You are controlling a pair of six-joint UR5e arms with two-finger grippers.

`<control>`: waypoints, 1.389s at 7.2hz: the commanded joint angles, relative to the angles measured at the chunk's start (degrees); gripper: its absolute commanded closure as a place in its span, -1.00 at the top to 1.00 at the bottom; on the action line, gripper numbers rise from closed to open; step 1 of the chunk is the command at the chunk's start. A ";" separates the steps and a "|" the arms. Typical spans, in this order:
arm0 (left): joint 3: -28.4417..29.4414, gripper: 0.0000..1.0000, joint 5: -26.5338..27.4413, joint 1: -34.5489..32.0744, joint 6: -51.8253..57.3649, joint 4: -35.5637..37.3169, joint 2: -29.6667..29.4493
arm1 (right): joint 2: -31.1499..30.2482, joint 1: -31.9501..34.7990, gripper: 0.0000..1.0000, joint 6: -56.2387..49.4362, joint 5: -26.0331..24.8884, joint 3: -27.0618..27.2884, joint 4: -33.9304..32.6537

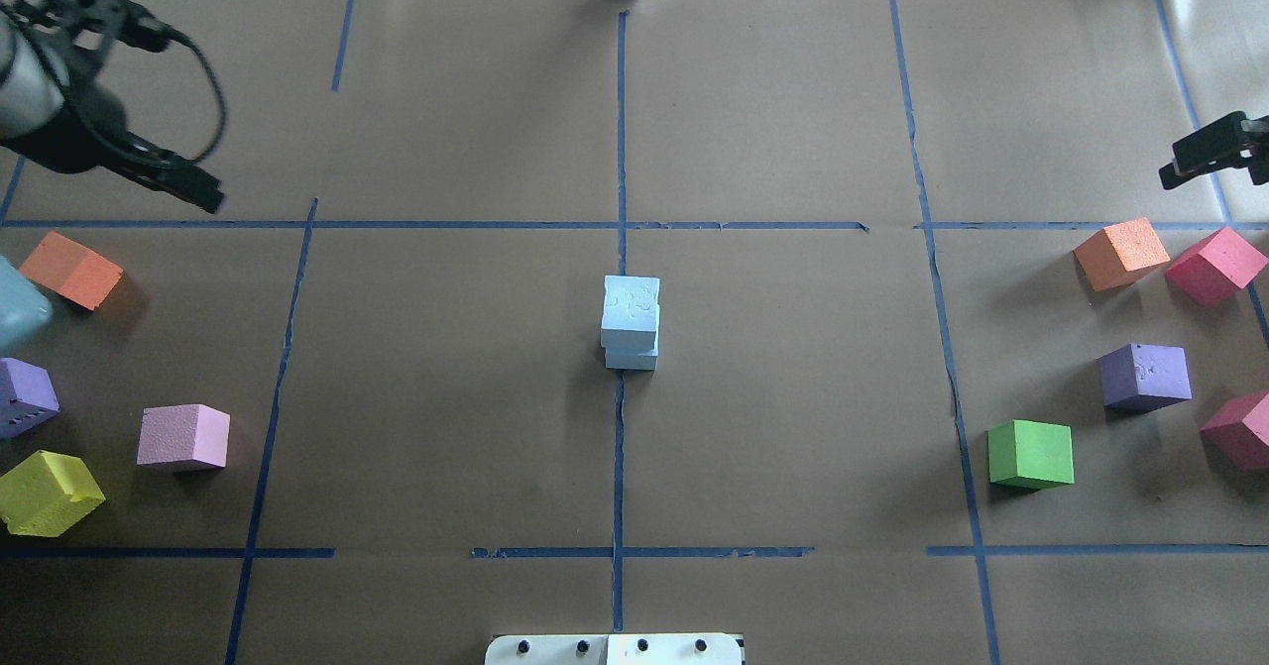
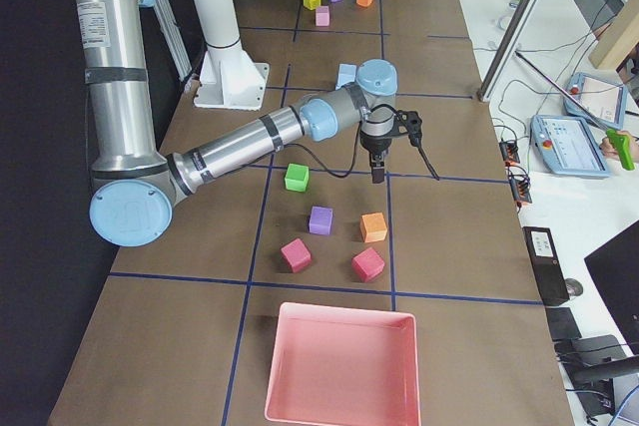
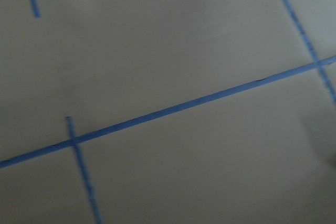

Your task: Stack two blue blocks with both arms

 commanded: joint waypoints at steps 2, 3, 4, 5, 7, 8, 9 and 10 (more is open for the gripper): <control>17.50 1.00 -7.78 -19.11 29.50 0.11 4.99 | -5.60 8.09 1.00 -15.59 1.22 -4.38 -0.05; 23.13 1.00 -11.28 -23.43 30.87 0.11 4.82 | -5.78 9.94 1.00 -17.46 3.49 -6.92 -0.05; 25.45 1.00 -15.49 -25.91 30.80 0.63 5.34 | -5.79 10.57 1.00 -18.35 5.77 -8.60 0.13; 24.34 1.00 -16.23 -26.19 28.71 0.98 6.73 | -5.87 10.57 1.00 -18.44 5.45 -8.61 0.13; 23.11 1.00 -15.97 -26.11 24.47 0.11 7.36 | -6.22 10.57 1.00 -18.44 4.83 -8.61 0.22; 21.80 1.00 -16.06 -26.19 24.47 -1.02 7.36 | -6.83 10.49 1.00 -18.53 4.92 -8.18 0.74; 19.26 1.00 -15.10 -26.20 24.47 -1.91 8.49 | -6.93 10.48 1.00 -18.53 5.35 -8.26 0.83; 14.54 1.00 -12.31 -26.20 22.21 -1.65 11.20 | -6.84 10.48 1.00 -18.53 5.36 -8.17 0.92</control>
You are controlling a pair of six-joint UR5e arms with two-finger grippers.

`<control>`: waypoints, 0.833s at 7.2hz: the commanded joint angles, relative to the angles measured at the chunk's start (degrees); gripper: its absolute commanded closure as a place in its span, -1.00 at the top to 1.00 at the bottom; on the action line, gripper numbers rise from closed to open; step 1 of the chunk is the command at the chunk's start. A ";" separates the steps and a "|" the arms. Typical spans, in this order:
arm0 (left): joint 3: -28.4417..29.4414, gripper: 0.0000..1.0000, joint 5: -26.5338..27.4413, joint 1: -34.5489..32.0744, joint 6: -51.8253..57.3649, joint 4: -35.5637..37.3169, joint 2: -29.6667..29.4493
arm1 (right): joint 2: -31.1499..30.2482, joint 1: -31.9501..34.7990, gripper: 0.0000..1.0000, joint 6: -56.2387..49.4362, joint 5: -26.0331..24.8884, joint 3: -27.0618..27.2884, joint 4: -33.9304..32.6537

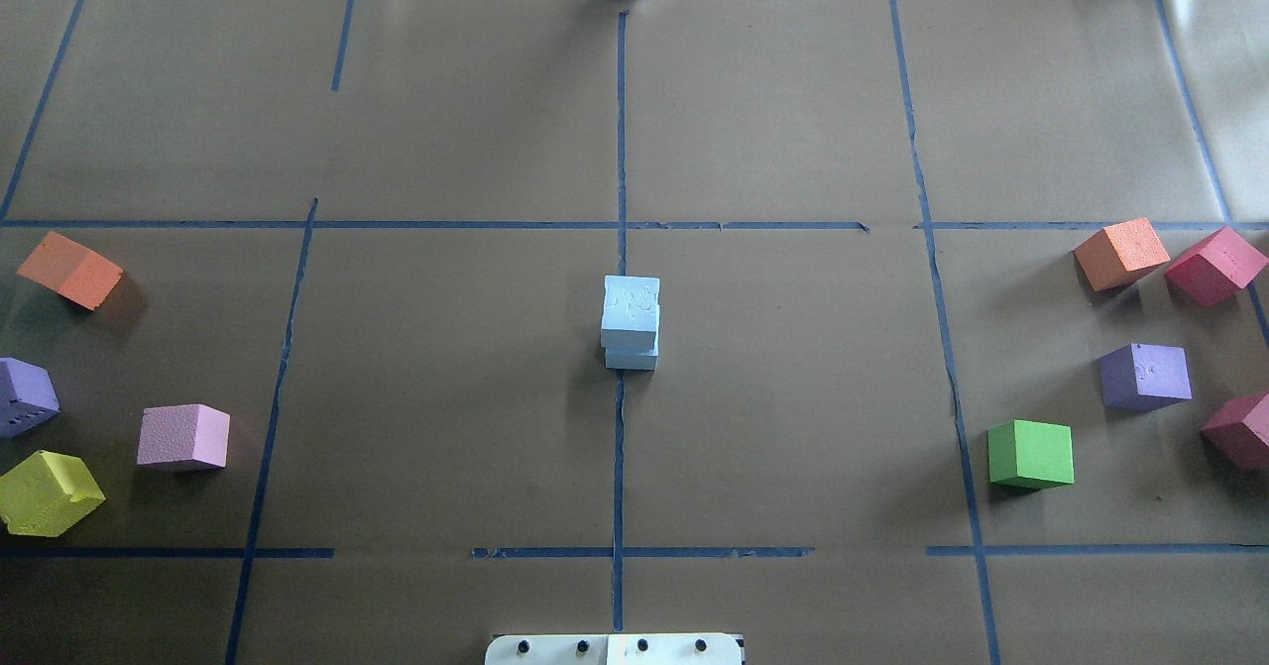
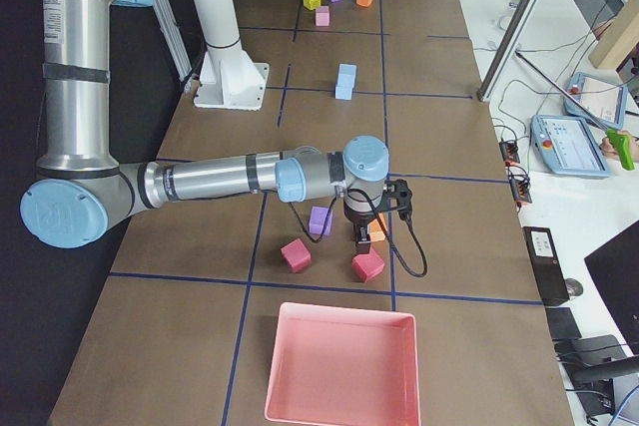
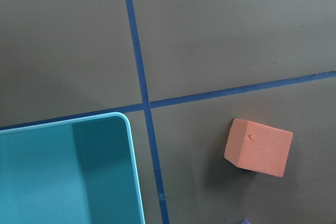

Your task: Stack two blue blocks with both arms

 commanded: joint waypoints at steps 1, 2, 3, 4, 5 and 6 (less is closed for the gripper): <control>-5.65 1.00 2.37 -0.02 -2.88 -0.59 4.14 | 0.21 -0.02 1.00 -0.02 -0.21 0.00 0.16; -5.49 1.00 2.54 0.07 -3.15 -0.59 4.59 | 0.30 -0.02 1.00 -0.02 -0.21 -0.18 0.16; -5.40 1.00 2.89 0.15 -3.33 0.19 3.99 | 0.13 -0.02 1.00 -0.02 -0.12 -0.18 0.25; -4.36 1.00 2.90 0.42 -3.42 0.55 3.55 | -0.05 -0.02 1.00 -0.02 -0.12 -0.18 0.25; -4.00 1.00 2.81 0.59 -3.33 3.33 3.37 | -0.05 -0.10 1.00 -0.02 -0.21 0.08 0.34; -4.25 1.00 2.81 0.59 -3.07 6.32 3.02 | -0.05 -0.10 1.00 -0.28 -0.30 -0.18 0.34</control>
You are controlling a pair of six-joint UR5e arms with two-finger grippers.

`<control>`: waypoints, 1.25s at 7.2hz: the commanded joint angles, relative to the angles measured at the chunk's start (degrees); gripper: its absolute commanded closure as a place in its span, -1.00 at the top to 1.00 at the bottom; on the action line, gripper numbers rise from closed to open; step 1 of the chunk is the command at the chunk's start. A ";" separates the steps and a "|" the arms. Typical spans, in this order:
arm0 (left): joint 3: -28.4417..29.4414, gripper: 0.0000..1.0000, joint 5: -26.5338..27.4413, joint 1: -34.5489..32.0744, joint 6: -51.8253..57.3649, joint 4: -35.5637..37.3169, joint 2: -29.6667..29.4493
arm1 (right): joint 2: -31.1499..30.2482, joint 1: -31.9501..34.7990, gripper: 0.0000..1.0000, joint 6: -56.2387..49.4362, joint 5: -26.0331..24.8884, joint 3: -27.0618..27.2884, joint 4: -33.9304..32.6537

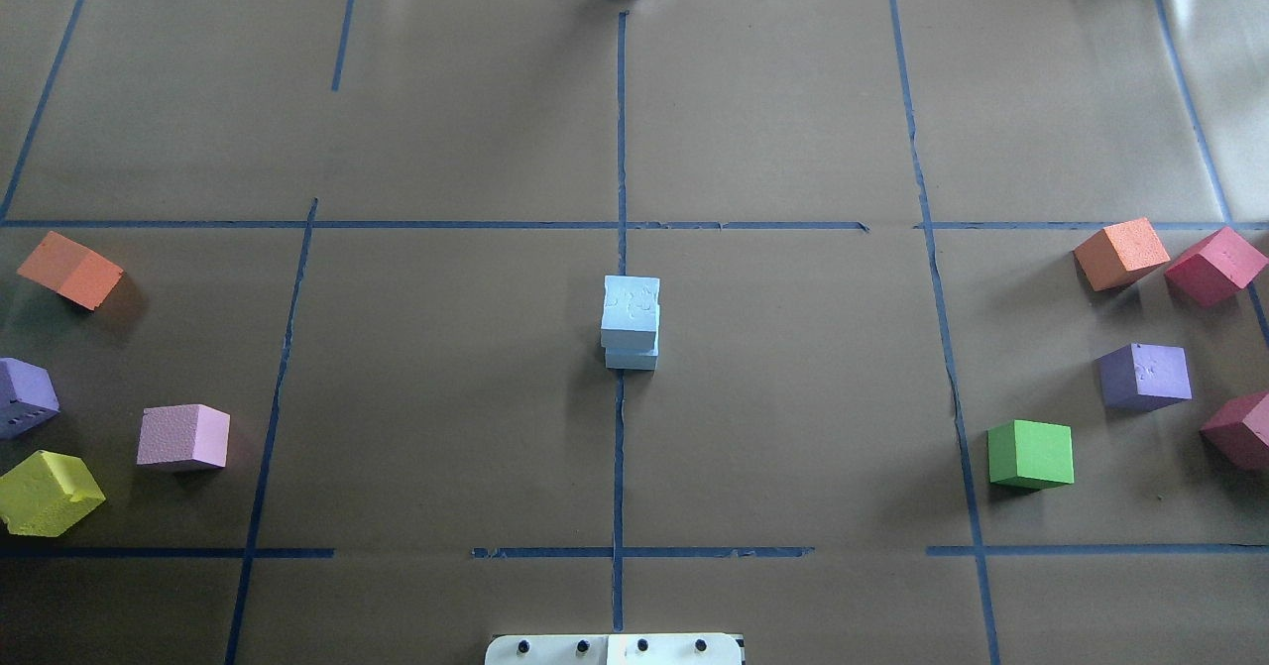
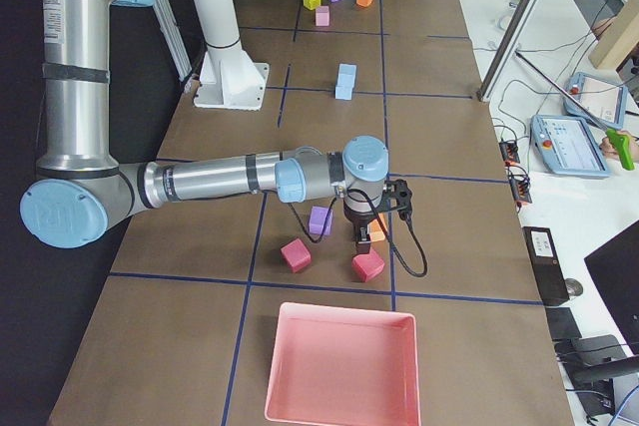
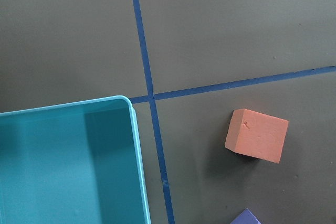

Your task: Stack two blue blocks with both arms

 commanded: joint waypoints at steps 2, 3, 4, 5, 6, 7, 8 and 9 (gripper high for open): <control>0.21 1.00 -0.10 0.09 0.29 4.12 -0.12 | 0.23 -0.47 1.00 -0.38 -0.10 -0.72 0.04; 0.30 1.00 -0.01 0.09 0.29 4.04 -0.03 | 0.23 -0.47 1.00 -0.38 -0.01 -0.46 0.04; -0.05 1.00 -0.53 0.09 0.29 4.04 -0.03 | 0.23 -0.47 1.00 -0.38 -0.09 -0.54 0.04; -0.84 1.00 -0.53 0.09 0.38 4.04 0.23 | 0.23 -0.56 1.00 -0.38 -0.10 -0.45 0.04; -1.02 1.00 -0.53 0.09 0.38 3.95 0.23 | 0.23 -0.65 1.00 -0.29 -0.10 -0.19 0.04; -1.02 1.00 -0.53 0.09 0.38 3.95 0.40 | 0.14 -0.73 1.00 -0.29 -0.01 -0.19 0.04; -1.19 1.00 -0.62 0.09 0.47 3.86 0.41 | 0.23 -0.82 1.00 -0.20 -0.09 -0.28 0.04; -1.19 1.00 -0.62 0.18 0.47 3.86 0.23 | 0.75 -1.78 1.00 -0.03 -0.44 -0.63 0.04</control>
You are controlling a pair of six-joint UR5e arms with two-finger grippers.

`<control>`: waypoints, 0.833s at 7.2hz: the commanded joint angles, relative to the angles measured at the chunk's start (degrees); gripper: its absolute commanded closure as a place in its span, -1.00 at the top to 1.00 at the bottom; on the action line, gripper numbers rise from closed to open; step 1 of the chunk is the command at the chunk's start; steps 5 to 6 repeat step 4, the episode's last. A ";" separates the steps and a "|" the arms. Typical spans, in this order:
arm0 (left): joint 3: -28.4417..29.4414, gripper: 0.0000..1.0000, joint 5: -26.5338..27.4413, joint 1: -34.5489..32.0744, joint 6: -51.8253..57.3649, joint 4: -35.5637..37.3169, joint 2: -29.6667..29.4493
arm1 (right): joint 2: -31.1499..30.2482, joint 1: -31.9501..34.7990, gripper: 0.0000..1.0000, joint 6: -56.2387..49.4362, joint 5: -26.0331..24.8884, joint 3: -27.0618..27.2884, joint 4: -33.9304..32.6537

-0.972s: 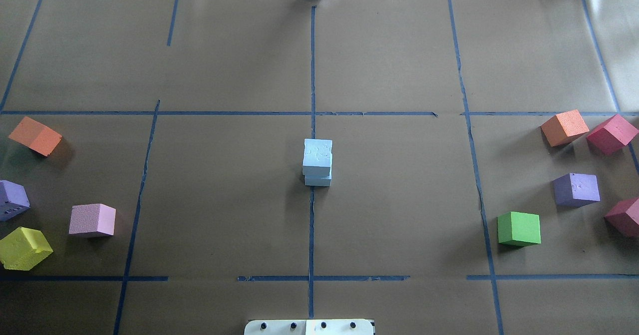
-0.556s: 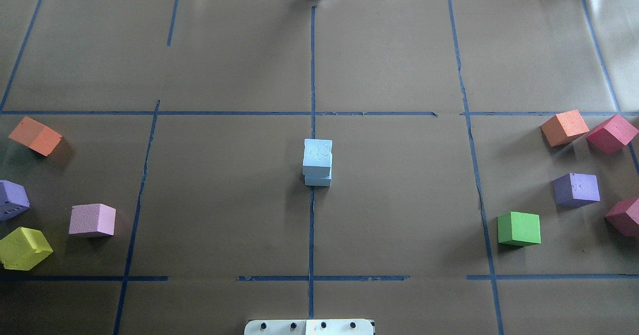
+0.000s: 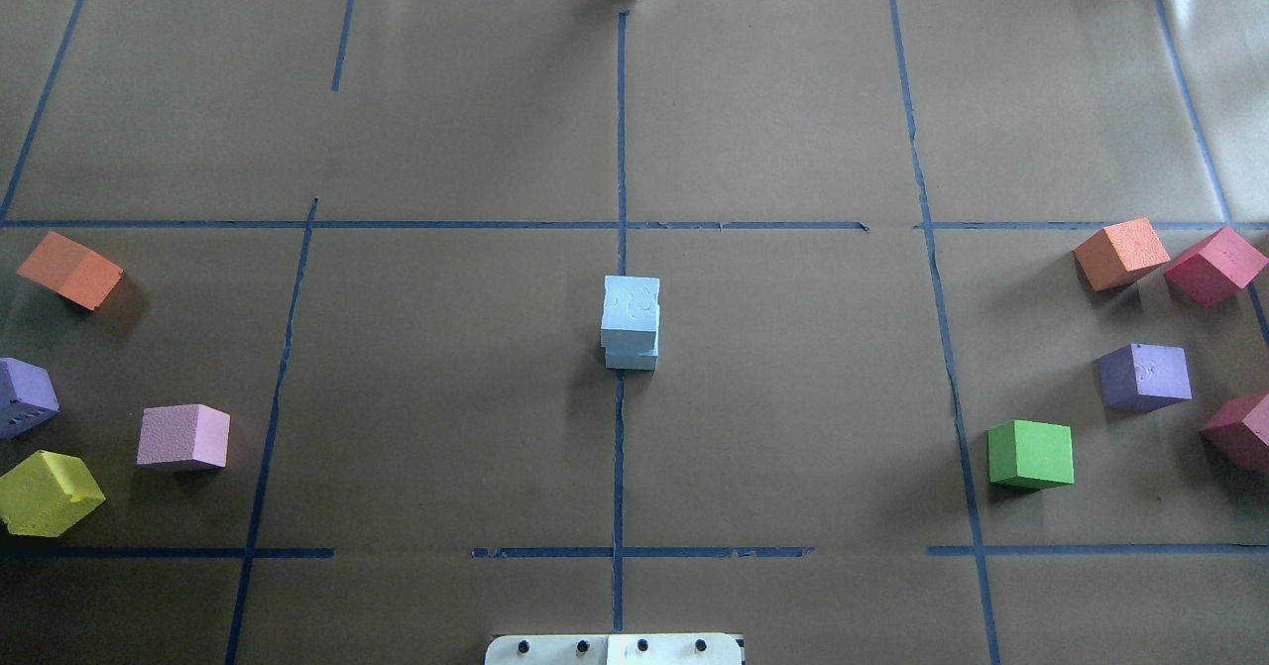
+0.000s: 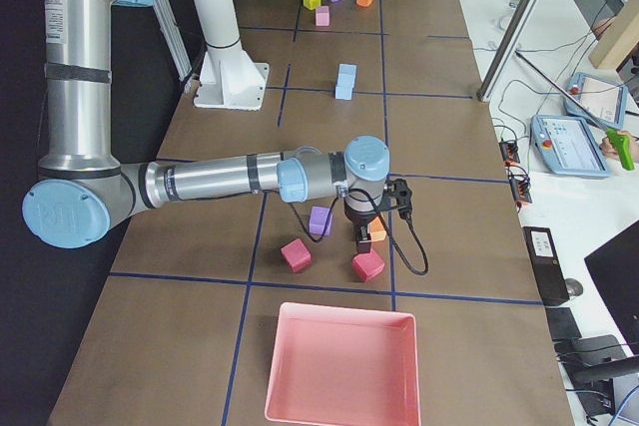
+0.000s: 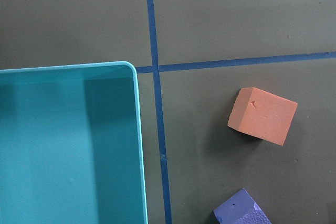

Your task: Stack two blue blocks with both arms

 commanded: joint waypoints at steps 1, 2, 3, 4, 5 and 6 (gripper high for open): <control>-0.16 1.00 -0.03 -0.03 0.03 0.05 -0.01 | 0.52 -0.80 1.00 0.17 -0.30 0.05 0.09; -0.42 1.00 -0.03 0.06 0.03 -0.04 -0.01 | 0.52 -1.32 1.00 0.52 -0.21 0.06 0.00; -0.77 1.00 -0.03 0.06 0.03 -0.04 -0.01 | 0.52 -1.85 1.00 0.61 -0.21 0.06 0.61; -0.78 1.00 -0.03 0.06 0.03 -0.12 -0.01 | 0.52 -1.94 1.00 0.69 -0.30 -0.12 1.75; -0.78 1.00 -0.03 0.06 0.03 -0.12 -0.01 | 0.52 -1.94 1.00 0.69 -0.30 -0.12 1.75; -0.78 1.00 -0.03 0.06 0.03 -0.12 -0.01 | 0.52 -1.94 1.00 0.69 -0.30 -0.12 1.75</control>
